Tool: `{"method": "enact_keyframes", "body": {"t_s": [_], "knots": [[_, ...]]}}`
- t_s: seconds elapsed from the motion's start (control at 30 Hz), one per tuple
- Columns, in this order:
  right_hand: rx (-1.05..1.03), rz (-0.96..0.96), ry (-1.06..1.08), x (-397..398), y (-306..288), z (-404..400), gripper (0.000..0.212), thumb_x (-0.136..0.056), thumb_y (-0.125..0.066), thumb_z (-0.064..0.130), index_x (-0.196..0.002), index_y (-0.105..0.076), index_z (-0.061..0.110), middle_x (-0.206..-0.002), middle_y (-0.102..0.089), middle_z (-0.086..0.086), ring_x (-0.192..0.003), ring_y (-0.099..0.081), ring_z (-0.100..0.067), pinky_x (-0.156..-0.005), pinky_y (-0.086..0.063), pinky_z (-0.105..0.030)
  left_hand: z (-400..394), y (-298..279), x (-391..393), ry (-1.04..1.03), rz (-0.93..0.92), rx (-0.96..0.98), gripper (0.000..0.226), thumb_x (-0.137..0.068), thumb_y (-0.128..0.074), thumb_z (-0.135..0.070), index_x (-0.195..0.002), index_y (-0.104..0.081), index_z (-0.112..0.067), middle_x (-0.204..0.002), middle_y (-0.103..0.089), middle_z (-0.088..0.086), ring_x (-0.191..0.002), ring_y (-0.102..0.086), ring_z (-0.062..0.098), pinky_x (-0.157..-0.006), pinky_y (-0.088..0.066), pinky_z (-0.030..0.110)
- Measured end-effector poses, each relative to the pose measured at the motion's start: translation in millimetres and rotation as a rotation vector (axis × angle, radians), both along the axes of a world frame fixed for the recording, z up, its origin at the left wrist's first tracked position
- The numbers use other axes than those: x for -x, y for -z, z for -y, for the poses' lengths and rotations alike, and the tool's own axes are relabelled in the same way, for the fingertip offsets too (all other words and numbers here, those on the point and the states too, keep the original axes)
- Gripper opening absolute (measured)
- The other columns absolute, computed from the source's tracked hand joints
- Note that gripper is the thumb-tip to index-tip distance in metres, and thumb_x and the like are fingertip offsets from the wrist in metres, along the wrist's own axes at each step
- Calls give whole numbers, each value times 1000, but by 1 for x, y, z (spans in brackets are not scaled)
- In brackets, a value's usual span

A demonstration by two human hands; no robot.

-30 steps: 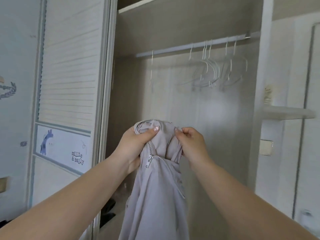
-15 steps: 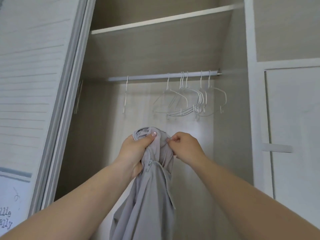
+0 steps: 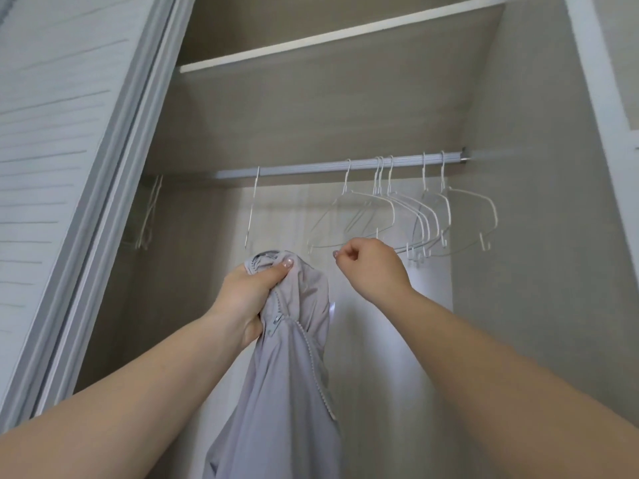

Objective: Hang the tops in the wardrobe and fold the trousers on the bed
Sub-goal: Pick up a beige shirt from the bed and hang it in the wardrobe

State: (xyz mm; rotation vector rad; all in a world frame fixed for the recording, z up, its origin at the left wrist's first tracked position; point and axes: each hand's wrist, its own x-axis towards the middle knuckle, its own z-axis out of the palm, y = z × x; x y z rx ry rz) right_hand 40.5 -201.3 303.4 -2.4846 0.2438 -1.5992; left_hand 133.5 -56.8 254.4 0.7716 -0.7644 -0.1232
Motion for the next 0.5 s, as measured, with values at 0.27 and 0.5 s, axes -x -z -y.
{"method": "enact_keyframes", "body": {"t_s": [0.27,0.5], "knots": [[-16,26,-85,-53,-39,-24,26,-92,-53,36,-68,-54,25,-69,-54,12,-79,-55,-18,-65,-38,-26,-3,-14,-52,11,-1,18,9,-85,-68,-5,-94,-67,-2,-88,-73,17,-77,-72,26,-66,-60,37],[-354,-32,-376,-152,-65,-62,57,-91,-54,44,-132,-50,5,-123,-53,-3,-97,-52,-21,-85,-55,-41,-12,-14,-104,-38,-15,-8,18,-85,-69,-6,-101,-66,2,-94,-72,22,-88,-70,36,-84,-55,50]]}}
